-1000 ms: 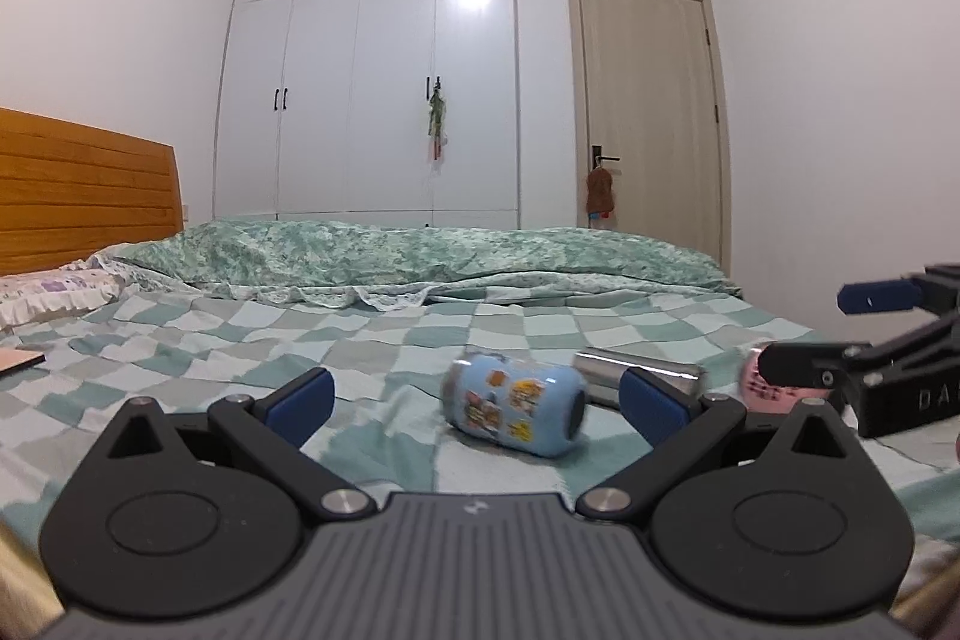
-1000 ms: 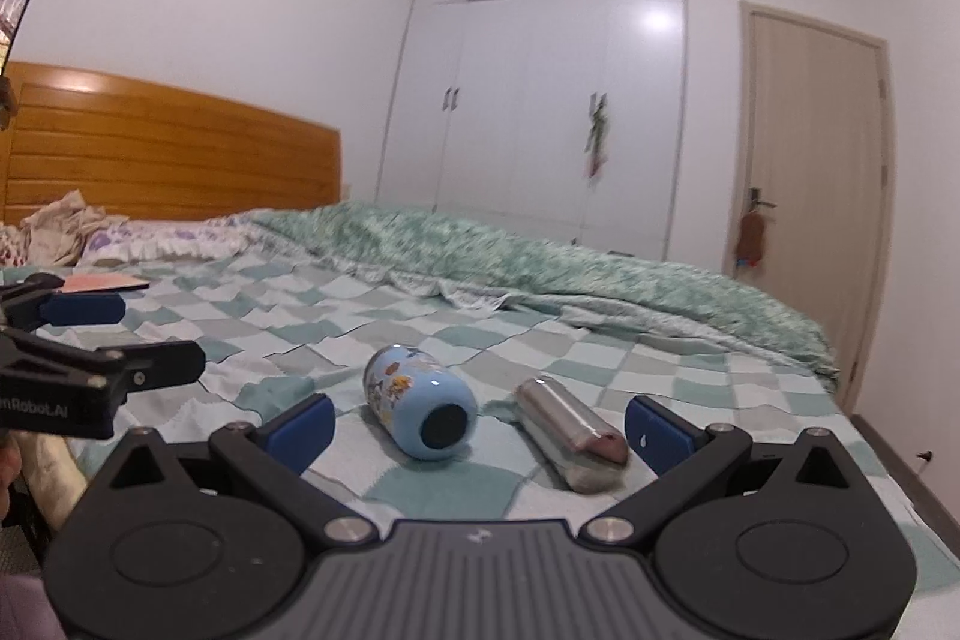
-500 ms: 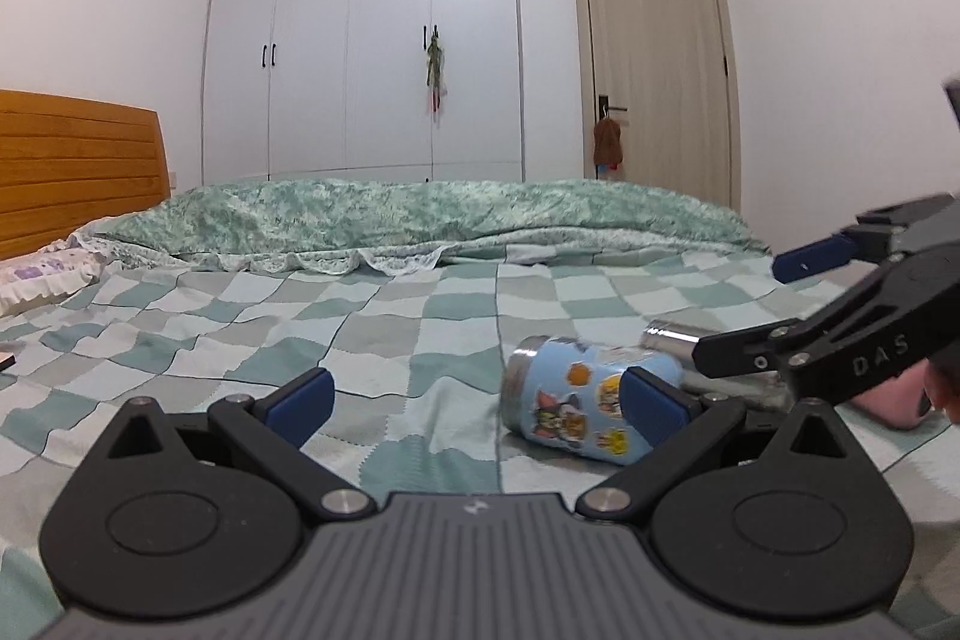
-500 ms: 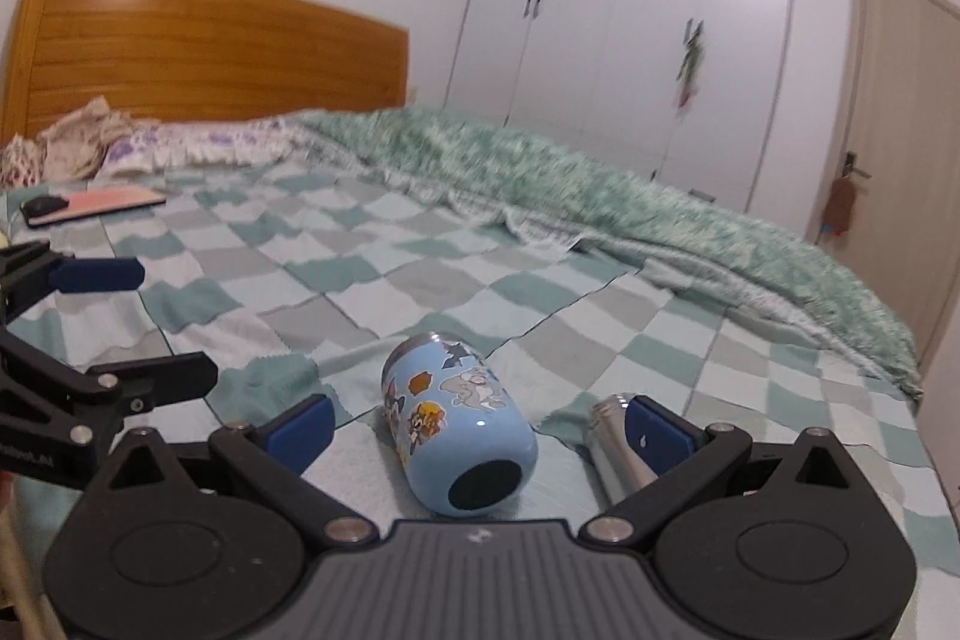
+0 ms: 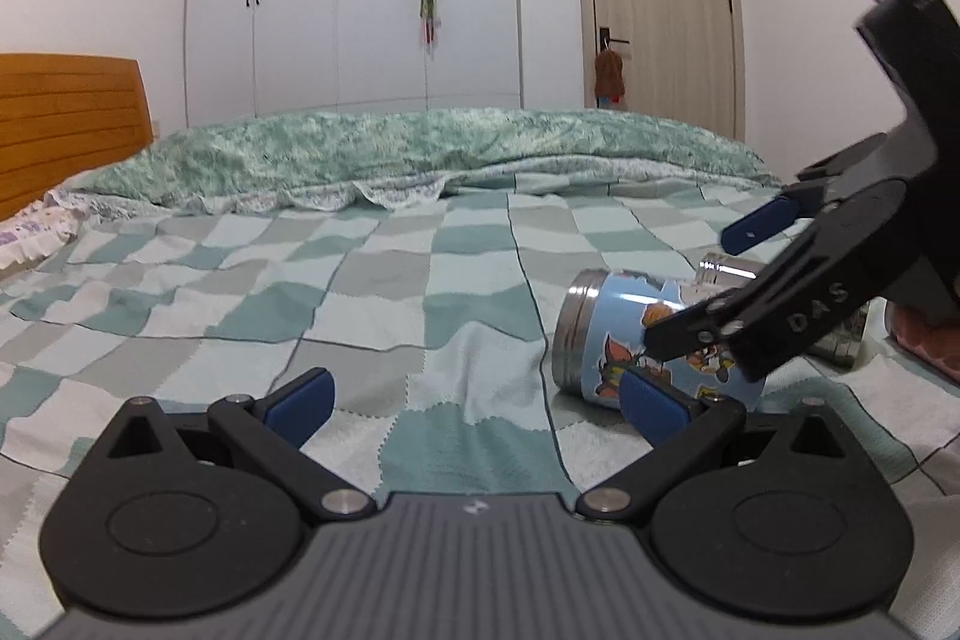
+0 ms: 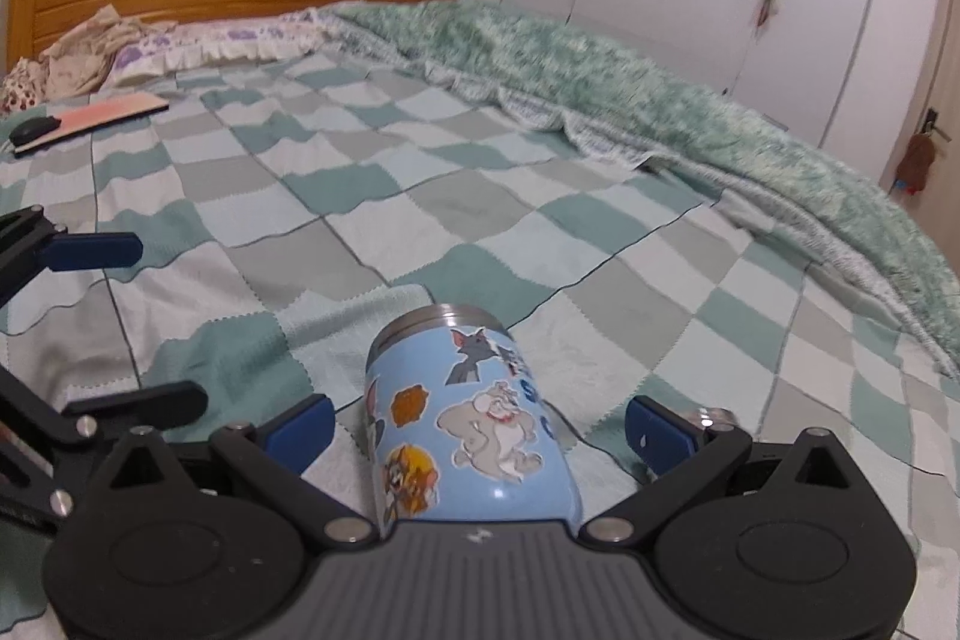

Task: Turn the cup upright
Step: 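Close the right gripper around the blue tumbler's body and lift it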

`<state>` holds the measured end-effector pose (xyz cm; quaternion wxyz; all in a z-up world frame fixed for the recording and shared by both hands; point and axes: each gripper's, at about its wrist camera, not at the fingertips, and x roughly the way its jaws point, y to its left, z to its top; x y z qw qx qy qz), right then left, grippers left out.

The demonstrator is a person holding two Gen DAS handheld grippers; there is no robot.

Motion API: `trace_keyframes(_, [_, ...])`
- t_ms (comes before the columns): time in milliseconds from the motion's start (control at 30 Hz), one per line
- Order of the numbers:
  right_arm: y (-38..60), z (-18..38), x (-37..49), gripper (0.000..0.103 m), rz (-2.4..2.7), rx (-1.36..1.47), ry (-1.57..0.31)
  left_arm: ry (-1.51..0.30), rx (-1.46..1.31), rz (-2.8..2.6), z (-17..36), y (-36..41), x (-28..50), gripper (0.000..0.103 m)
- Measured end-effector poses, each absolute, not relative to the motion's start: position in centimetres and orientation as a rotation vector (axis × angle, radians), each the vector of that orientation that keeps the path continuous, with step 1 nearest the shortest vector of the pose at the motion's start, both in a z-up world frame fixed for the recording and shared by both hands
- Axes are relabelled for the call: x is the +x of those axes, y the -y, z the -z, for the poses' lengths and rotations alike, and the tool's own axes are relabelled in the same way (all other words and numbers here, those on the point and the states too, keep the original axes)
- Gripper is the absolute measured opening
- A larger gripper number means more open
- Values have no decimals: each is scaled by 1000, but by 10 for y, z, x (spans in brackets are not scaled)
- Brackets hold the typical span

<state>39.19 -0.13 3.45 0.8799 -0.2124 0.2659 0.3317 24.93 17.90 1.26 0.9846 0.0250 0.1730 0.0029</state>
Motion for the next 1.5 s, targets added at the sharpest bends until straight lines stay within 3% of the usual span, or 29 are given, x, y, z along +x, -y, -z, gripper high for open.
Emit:
trace_keyframes(267, [-17, -13, 419, 103, -713, -436, -652, -403, 81, 4, -5, -174, 263, 103])
trace_keyframes(633, [-19, 5, 437, 86, -730, -413, -753, -406, 87, 2, -6, -172, 261, 103])
trace_keyframes(1233, [44, -67, 312, 84, -763, -352, -642, -318, 124, -4, -67, -134, 150, 103])
trace_keyframes(1500, [94, -87, 238, 84, -733, -382, -681, -316, 125, 29, -72, -106, 88, 103])
